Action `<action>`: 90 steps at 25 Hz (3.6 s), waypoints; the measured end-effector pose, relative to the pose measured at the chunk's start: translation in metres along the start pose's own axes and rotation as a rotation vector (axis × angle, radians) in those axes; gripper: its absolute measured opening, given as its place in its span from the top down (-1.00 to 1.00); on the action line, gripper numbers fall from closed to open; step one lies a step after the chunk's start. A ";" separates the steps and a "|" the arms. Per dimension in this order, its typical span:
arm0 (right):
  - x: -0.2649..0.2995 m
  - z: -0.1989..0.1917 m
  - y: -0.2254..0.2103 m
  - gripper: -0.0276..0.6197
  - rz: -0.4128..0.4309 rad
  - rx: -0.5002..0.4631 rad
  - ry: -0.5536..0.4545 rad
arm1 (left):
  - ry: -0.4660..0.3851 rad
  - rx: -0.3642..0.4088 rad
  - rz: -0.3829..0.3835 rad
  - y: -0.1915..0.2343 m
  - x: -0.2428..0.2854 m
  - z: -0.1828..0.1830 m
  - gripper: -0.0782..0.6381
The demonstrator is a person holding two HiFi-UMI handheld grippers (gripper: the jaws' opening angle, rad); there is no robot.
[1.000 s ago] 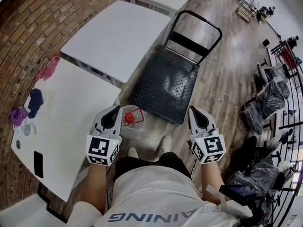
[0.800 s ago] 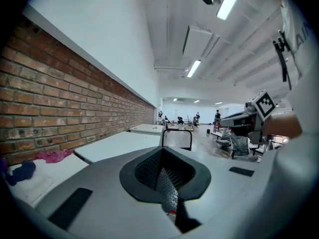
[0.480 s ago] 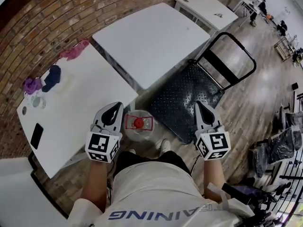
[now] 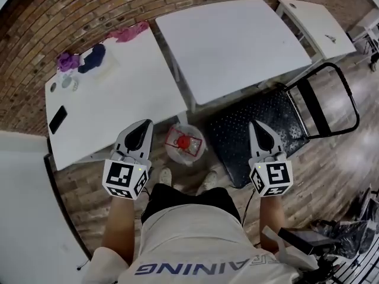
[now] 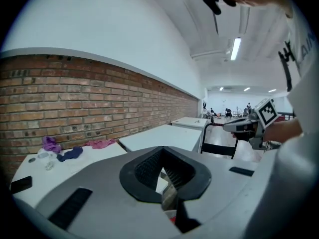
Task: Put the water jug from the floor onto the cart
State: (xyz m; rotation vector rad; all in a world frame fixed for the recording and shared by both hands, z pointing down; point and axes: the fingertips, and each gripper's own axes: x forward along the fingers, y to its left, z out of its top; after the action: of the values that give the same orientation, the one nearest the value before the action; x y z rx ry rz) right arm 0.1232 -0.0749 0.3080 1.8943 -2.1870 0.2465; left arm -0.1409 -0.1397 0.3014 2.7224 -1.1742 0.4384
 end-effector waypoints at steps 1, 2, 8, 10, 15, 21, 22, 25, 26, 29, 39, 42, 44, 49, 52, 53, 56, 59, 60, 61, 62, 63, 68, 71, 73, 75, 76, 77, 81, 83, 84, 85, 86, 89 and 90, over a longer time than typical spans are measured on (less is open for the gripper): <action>0.008 -0.003 0.003 0.90 0.025 0.000 0.004 | 0.009 -0.010 0.020 0.003 -0.006 -0.004 0.78; 0.015 -0.005 0.007 0.90 0.047 0.001 0.008 | 0.016 -0.020 0.039 0.006 -0.013 -0.008 0.78; 0.046 -0.024 0.056 0.90 0.163 -0.006 0.056 | 0.052 -0.064 0.112 0.033 -0.041 -0.045 0.78; 0.059 -0.041 0.075 0.90 0.192 -0.017 0.083 | 0.071 -0.070 0.129 0.048 -0.043 -0.064 0.78; 0.097 -0.117 0.126 0.89 0.282 -0.052 0.202 | 0.110 -0.088 0.126 0.064 -0.047 -0.117 0.78; 0.137 -0.218 0.172 0.68 0.377 -0.099 0.339 | 0.140 -0.129 0.113 0.052 -0.046 -0.170 0.78; 0.142 -0.235 0.176 0.63 0.390 -0.104 0.357 | 0.159 -0.138 0.114 0.050 -0.045 -0.183 0.78; 0.155 -0.282 0.188 0.43 0.425 -0.120 0.413 | 0.215 -0.168 0.123 0.046 -0.046 -0.227 0.78; 0.158 -0.296 0.193 0.36 0.437 -0.124 0.430 | 0.231 -0.179 0.127 0.045 -0.047 -0.240 0.78; 0.168 -0.334 0.206 0.15 0.477 -0.136 0.462 | 0.263 -0.205 0.140 0.043 -0.048 -0.274 0.78; 0.200 -0.435 0.244 -0.15 0.495 -0.229 0.583 | 0.319 -0.212 0.148 0.037 -0.063 -0.318 0.78; 0.205 -0.448 0.245 -0.15 0.471 -0.224 0.586 | 0.299 -0.202 0.137 0.035 -0.062 -0.317 0.78; 0.207 -0.450 0.244 -0.14 0.453 -0.242 0.558 | 0.310 -0.204 0.138 0.033 -0.062 -0.318 0.78; 0.210 -0.461 0.245 -0.13 0.443 -0.247 0.550 | 0.324 -0.201 0.132 0.033 -0.061 -0.320 0.78; 0.212 -0.464 0.246 -0.07 0.435 -0.243 0.557 | 0.329 -0.195 0.128 0.033 -0.061 -0.320 0.78; 0.212 -0.464 0.246 -0.06 0.429 -0.244 0.561 | 0.327 -0.190 0.122 0.033 -0.061 -0.319 0.78; 0.202 -0.460 0.242 -0.06 0.404 -0.231 0.571 | 0.281 -0.172 0.095 0.031 -0.056 -0.306 0.78; 0.183 -0.443 0.236 -0.06 0.373 -0.197 0.551 | 0.293 -0.166 0.088 0.029 -0.054 -0.299 0.78; 0.175 -0.433 0.235 -0.06 0.365 -0.185 0.541 | 0.290 -0.155 0.077 0.029 -0.052 -0.295 0.78; 0.167 -0.423 0.234 -0.06 0.359 -0.171 0.532 | 0.284 -0.148 0.066 0.028 -0.049 -0.290 0.78; 0.158 -0.412 0.232 -0.06 0.353 -0.154 0.526 | 0.278 -0.146 0.056 0.027 -0.045 -0.284 0.78; 0.149 -0.400 0.230 -0.06 0.344 -0.134 0.521 | 0.272 -0.142 0.044 0.025 -0.041 -0.277 0.78; 0.105 -0.341 0.201 -0.06 0.318 -0.032 0.507 | 0.234 -0.089 -0.064 0.004 -0.007 -0.240 0.78; 0.078 -0.310 0.169 -0.06 0.282 0.032 0.493 | 0.211 -0.044 -0.163 -0.016 0.025 -0.216 0.78; 0.058 -0.291 0.141 -0.06 0.237 0.076 0.487 | 0.199 -0.019 -0.223 -0.035 0.048 -0.200 0.78; 0.037 -0.273 0.108 -0.06 0.165 0.112 0.479 | 0.185 0.006 -0.289 -0.058 0.072 -0.184 0.78; 0.026 -0.265 0.091 -0.06 0.120 0.127 0.473 | 0.178 0.021 -0.327 -0.071 0.085 -0.176 0.78; 0.015 -0.258 0.073 -0.06 0.072 0.139 0.468 | 0.172 0.038 -0.366 -0.086 0.097 -0.169 0.78; -0.034 -0.242 -0.002 -0.06 -0.112 0.174 0.456 | 0.158 0.116 -0.515 -0.159 0.144 -0.145 0.78; -0.055 -0.239 -0.045 -0.06 -0.193 0.186 0.452 | 0.155 0.148 -0.571 -0.196 0.167 -0.136 0.78; -0.064 -0.238 -0.066 -0.06 -0.230 0.192 0.449 | 0.153 0.160 -0.594 -0.212 0.178 -0.133 0.78; -0.071 -0.238 -0.086 -0.06 -0.264 0.198 0.447 | 0.151 0.169 -0.613 -0.227 0.188 -0.129 0.78; -0.078 -0.238 -0.105 -0.06 -0.292 0.204 0.444 | 0.148 0.177 -0.631 -0.241 0.197 -0.126 0.78; -0.096 -0.238 -0.160 -0.06 -0.355 0.211 0.427 | 0.135 0.199 -0.674 -0.283 0.224 -0.120 0.78; -0.102 -0.239 -0.180 -0.06 -0.376 0.213 0.421 | 0.133 0.205 -0.685 -0.298 0.235 -0.118 0.78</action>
State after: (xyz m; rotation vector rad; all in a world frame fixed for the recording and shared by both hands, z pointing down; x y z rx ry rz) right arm 0.3306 0.0620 0.5028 2.0837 -1.5545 0.7519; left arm 0.2049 -0.0683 0.4837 2.9689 -0.1293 0.6395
